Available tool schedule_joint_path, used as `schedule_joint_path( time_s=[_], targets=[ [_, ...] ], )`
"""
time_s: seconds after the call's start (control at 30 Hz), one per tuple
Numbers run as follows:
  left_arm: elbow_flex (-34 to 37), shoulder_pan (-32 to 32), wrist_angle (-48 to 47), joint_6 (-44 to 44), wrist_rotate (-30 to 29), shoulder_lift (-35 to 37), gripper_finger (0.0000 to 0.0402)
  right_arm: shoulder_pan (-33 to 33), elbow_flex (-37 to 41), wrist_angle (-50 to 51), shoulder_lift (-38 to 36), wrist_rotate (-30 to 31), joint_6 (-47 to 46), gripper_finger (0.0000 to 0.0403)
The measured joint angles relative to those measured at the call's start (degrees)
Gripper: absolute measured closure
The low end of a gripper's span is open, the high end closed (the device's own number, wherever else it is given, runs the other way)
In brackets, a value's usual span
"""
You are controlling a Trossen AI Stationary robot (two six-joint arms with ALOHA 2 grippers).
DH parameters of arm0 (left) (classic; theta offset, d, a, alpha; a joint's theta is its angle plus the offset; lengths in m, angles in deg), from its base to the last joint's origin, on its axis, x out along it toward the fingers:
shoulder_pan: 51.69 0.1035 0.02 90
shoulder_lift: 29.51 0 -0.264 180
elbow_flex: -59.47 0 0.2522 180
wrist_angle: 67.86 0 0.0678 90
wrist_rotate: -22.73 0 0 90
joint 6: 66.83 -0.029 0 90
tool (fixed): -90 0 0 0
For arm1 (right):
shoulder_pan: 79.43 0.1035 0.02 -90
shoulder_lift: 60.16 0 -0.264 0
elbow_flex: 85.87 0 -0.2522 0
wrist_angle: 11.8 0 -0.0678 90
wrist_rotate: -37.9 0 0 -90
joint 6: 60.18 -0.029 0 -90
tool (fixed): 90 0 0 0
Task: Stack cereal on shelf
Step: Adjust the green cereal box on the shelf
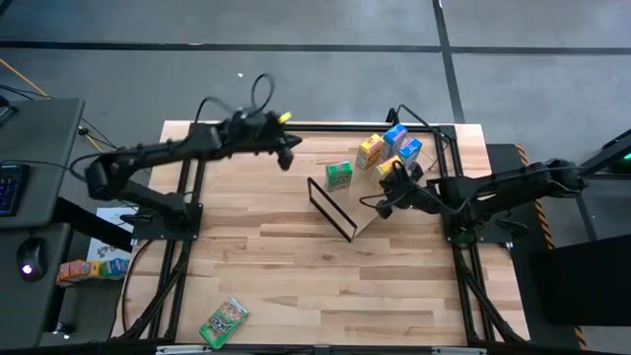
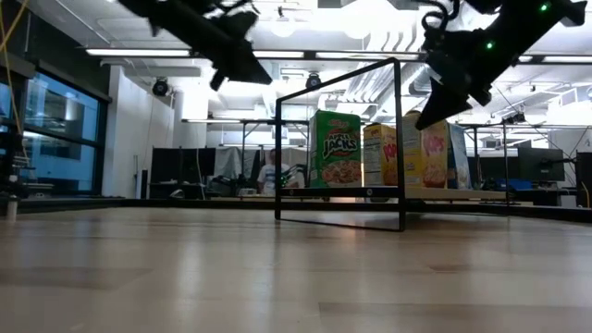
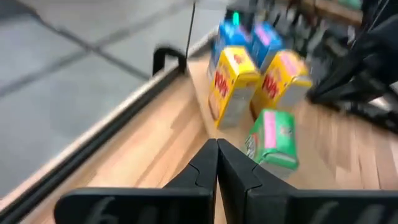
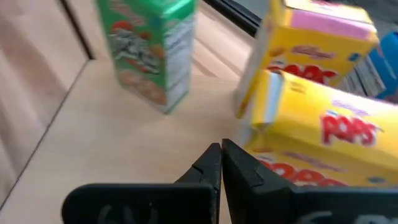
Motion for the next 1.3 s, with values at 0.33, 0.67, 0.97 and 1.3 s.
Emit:
schedule_joint_path(
  time_s=[0.33,0.67,0.97,1.3],
  targets=[
    [-19.8,5.2,-16.3,-0.7,16.0,-20.0,0.0401,5.9,-0.1,0.0,0.0,0.0,2.8,0.0403],
    [-24.2,3.7,-17.7,2.3,16.1,-30.7,0.0401,6.6,-0.1,0.0,0.0,0.5,3.1,0.0403],
    [-24.3,0.8,-18.2,2.3,16.7,-32.0,0.0401,6.6,-0.1,-0.5,0.0,0.5,3.2,0.0403],
    [-24.3,-2.6,-18.5,2.2,19.3,-32.0,0.0401,6.6,-0.1,-1.5,0.0,0.5,3.6,0.0403]
  ],
)
